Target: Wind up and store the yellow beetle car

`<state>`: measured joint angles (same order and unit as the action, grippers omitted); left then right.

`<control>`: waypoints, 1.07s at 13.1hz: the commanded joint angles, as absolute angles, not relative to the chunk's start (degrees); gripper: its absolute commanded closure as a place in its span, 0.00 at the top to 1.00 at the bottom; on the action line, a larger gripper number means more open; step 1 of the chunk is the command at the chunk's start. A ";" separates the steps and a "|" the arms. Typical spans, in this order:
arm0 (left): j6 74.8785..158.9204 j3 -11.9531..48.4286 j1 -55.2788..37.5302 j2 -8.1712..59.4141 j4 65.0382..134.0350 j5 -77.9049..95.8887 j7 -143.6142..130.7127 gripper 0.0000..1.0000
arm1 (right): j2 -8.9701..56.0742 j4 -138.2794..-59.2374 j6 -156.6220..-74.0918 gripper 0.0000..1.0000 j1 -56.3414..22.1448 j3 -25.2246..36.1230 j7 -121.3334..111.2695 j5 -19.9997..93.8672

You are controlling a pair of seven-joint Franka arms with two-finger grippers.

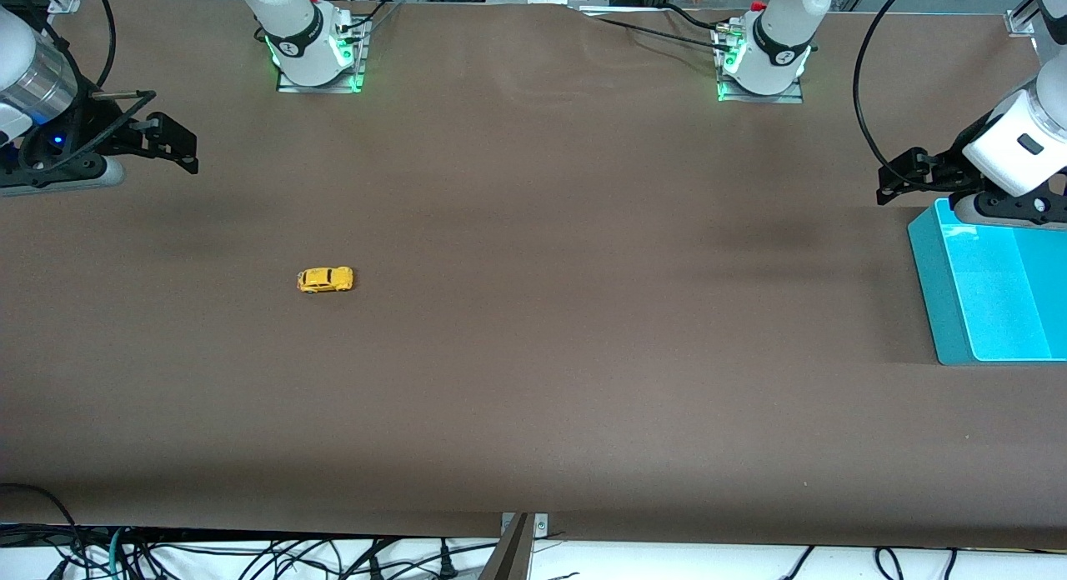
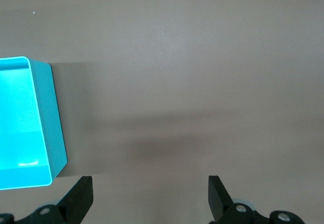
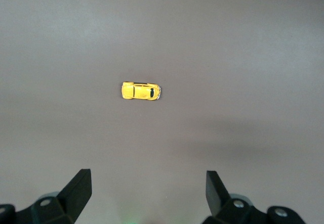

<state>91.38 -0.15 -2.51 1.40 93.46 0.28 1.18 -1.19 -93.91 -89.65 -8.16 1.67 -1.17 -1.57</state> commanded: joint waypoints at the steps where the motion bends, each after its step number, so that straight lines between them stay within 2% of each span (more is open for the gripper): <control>1: 90.35 0.18 -2.81 2.28 92.02 -0.70 1.05 1.00 | -2.11 -94.04 -89.03 1.00 -8.26 1.58 -0.44 -1.06; 14: 90.18 0.35 -2.81 3.52 91.93 -0.62 0.97 1.00 | -2.02 -94.39 -89.12 1.00 -8.26 1.58 -0.35 -1.23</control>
